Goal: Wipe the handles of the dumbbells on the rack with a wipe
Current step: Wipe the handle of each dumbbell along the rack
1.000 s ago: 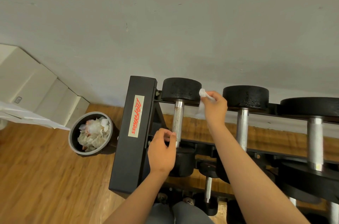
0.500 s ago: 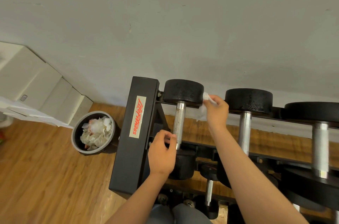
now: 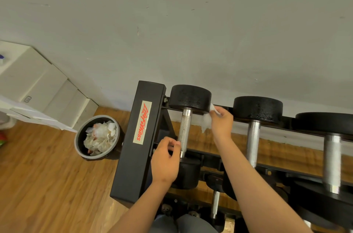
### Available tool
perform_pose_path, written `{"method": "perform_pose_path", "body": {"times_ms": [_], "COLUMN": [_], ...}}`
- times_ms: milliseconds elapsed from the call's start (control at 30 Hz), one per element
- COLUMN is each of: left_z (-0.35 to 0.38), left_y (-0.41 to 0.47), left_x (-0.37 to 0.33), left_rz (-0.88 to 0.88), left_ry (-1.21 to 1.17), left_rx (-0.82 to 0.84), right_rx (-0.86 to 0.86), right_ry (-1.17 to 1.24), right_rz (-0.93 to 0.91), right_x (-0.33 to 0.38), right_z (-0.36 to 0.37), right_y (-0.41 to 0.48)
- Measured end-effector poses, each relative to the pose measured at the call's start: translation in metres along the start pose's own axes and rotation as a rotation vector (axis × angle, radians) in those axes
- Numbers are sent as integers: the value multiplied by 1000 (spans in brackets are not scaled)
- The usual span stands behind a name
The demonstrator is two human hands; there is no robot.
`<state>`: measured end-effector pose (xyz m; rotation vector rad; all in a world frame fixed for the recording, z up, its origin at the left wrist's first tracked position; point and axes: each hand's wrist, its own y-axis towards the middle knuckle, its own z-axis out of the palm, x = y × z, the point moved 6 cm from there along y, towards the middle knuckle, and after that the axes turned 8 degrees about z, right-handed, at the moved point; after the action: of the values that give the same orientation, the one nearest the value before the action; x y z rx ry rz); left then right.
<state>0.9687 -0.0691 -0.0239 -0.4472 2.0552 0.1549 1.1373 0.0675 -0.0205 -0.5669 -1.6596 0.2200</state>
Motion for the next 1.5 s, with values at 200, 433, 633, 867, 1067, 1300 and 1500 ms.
{"method": "perform_pose_path", "body": {"times_ms": [200, 433, 633, 867, 1067, 1300, 1500], "left_z": [-1, -2, -1, -1, -1, -1, -2], "left_y": [0, 0, 1, 1, 1, 1, 2], "left_x": [0, 1, 4, 4, 3, 3, 1], "left_rz": [9, 9, 5, -8, -6, 1, -4], "left_ry": [2, -14, -29, -41, -50, -33, -13], "left_rx": [-2, -5, 6, 12, 24, 25, 30], "right_rx": [-8, 31, 15, 21, 23, -32, -89], "right_ry": [53, 97, 59, 31, -71, -49, -47], "right_rz": [27, 28, -51, -40, -46, -126, -237], "right_x": [19, -6, 17, -1, 2, 19, 14], "right_z": [5, 7, 6, 5, 5, 4, -1], "right_y": [17, 7, 15, 6, 16, 1, -22]}}
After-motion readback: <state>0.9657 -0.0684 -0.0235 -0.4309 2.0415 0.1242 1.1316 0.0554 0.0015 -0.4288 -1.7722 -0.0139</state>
